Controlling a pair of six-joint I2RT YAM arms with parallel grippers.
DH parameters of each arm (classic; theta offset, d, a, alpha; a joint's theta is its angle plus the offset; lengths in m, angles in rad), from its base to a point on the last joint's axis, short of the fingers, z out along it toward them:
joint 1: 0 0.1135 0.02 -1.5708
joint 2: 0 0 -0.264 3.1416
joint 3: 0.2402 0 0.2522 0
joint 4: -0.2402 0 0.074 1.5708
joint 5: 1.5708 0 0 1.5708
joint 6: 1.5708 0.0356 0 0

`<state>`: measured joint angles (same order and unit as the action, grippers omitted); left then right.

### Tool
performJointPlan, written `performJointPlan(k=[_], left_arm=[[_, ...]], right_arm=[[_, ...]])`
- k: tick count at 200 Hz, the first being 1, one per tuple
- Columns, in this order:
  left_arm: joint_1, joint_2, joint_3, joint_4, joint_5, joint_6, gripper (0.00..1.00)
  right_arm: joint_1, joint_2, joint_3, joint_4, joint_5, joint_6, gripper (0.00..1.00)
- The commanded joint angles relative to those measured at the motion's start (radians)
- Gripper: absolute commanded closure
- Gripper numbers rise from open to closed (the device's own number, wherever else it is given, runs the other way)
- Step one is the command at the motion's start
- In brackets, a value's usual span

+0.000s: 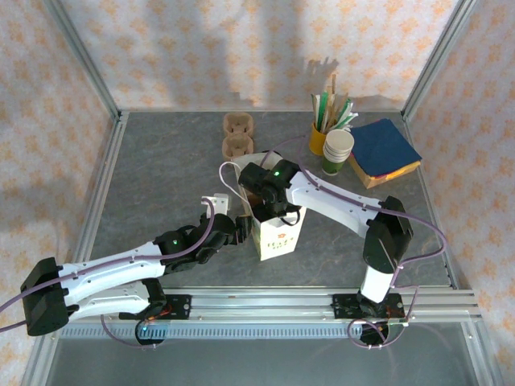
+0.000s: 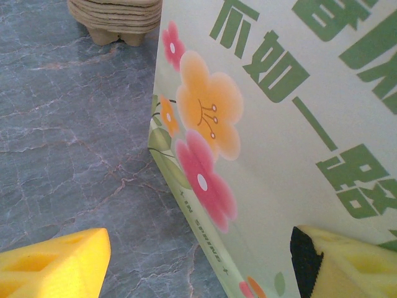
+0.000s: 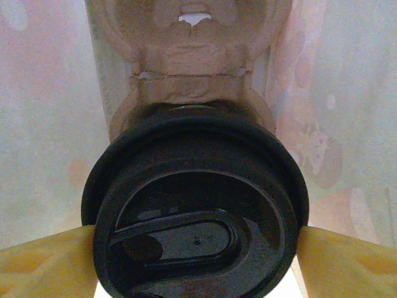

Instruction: Pack the takeout coffee

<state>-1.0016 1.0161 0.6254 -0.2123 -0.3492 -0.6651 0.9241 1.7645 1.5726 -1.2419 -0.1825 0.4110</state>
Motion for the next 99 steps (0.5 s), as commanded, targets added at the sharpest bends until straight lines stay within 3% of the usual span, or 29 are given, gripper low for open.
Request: performJointPlan(k=[1, 99], left_arm=[[-0.009, -0.022, -0.012, -0.005, -0.035, -0.018, 0.22], [-0.011, -0.014, -0.01, -0.001, -0.033, -0.018, 0.22]], right_arm=[[0.003, -0.002, 0.04, -0.031, 0.032, 0.005, 0.2], [0.003, -0.005, 0.024, -0.025, 0.036, 0.008, 0.19]])
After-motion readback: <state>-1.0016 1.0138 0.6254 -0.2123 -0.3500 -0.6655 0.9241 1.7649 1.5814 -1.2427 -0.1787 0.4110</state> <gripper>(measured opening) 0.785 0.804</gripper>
